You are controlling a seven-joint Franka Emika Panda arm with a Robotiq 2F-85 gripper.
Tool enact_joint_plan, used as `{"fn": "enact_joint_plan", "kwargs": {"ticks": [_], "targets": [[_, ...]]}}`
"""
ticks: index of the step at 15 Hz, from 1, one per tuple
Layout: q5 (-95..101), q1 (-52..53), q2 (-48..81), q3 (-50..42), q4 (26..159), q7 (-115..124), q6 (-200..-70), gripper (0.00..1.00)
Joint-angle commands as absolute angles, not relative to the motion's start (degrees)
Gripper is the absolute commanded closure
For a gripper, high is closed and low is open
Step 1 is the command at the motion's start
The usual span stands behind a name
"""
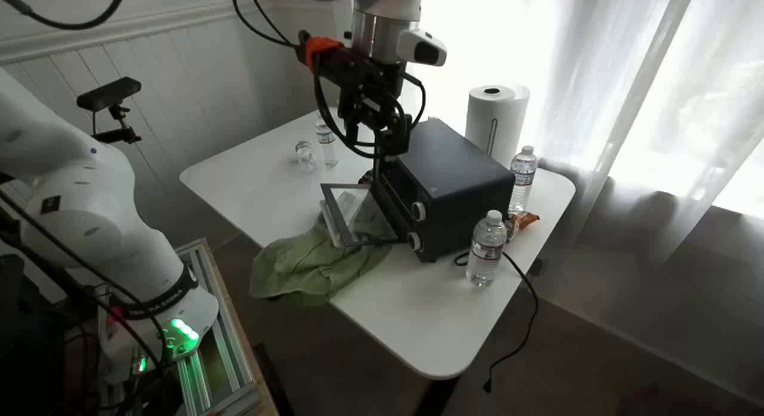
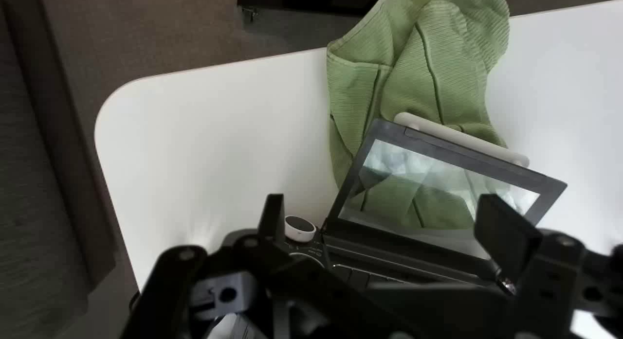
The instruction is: Close the oven door
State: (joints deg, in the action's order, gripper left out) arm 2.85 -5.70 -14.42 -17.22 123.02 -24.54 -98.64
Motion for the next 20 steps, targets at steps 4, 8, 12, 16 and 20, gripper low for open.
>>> {"fn": "enact_joint_plan", "kwargs": {"ticks": [4,8,12,16,20], "targets": [[2.6,-6.9,-14.3,-16.1,122.9,-24.8,-98.5,0.0],[3.0,-6.5,-15.1,-15.1,123.9,-23.3,-99.0,0.0],[3.1,-5.0,-17.8,-10.6,130.3,-17.8,-101.0,0.0],[1.9,-4.4,-20.8,-7.2,138.4,-11.0,-105.0,0.0],[-1.9,-4.3,-26.1,-5.0,149.0,-0.8,-113.5,0.0]]}}
